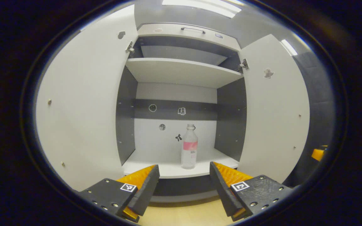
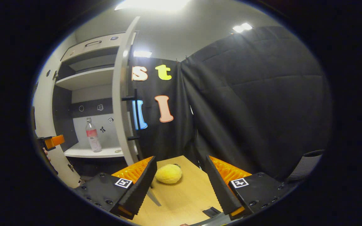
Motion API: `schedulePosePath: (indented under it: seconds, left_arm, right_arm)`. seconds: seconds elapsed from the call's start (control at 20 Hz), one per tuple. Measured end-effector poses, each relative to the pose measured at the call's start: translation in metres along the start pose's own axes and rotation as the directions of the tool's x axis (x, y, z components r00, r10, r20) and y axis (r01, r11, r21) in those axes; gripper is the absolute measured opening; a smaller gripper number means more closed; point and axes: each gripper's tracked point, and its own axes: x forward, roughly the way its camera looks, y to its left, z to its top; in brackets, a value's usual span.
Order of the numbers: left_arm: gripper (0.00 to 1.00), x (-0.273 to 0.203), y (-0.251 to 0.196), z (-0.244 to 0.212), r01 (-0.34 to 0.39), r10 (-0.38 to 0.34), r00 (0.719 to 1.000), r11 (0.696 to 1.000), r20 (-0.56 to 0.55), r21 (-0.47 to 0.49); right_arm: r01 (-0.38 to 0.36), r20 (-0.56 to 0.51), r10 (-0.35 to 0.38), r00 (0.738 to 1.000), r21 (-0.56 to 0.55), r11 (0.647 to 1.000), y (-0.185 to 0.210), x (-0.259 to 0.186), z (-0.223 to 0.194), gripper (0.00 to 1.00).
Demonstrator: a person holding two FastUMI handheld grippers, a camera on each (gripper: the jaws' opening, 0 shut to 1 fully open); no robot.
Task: Grasp the bottle in the cabinet with the left hand and place it on the coaster, then close the right door with the right hand and the left door with the left hand.
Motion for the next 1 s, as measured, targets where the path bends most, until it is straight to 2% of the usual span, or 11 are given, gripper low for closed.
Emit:
schedulePosePath:
  seconds: [0.15,0.2,0.3,0.35,0.4,0.6,0.7,1.0]
  left_arm:
    - [0.93,0.038,-0.005,0.004,0.001,-0.001,1.000,0.999,0.002,0.032]
    - [0.93,0.048,-0.009,0.003,0.007,-0.007,1.000,0.999,0.003,0.052]
    - [0.93,0.073,-0.011,0.007,0.012,-0.014,1.000,0.995,0.018,0.103]
    - [0.93,0.084,-0.014,0.007,0.021,-0.023,1.000,0.993,0.018,0.114]
    - [0.93,0.095,-0.017,0.005,0.032,-0.034,0.999,0.993,0.015,0.113]
    - [0.93,0.139,-0.025,0.004,0.043,-0.044,0.999,0.994,0.007,0.102]
    - [0.93,0.161,-0.022,-0.002,0.019,-0.018,1.000,0.996,-0.004,0.089]
    - [0.93,0.206,-0.019,-0.026,0.009,-0.007,0.998,0.999,-0.058,0.035]
  right_arm:
    - [0.045,-0.005,-0.045,0.999,0.018,0.999,-0.022,0.018,0.000,0.95]
    - [0.052,-0.006,-0.052,0.999,0.021,0.998,-0.025,0.026,0.001,0.92]
    - [0.062,-0.002,-0.062,0.998,0.025,0.998,-0.030,0.038,0.002,0.95]
    - [0.066,-0.002,-0.065,0.998,0.027,0.997,-0.033,0.043,0.003,0.92]
    - [0.072,-0.002,-0.072,0.997,0.028,0.997,-0.036,0.049,0.003,0.95]
    - [0.115,0.005,-0.115,0.993,0.038,0.993,-0.052,0.063,0.002,0.95]
    - [0.132,-0.003,-0.132,0.991,0.037,0.990,-0.057,0.069,-0.001,0.92]
    - [0.188,-0.016,-0.188,0.982,0.060,0.980,-0.069,0.087,-0.008,0.95]
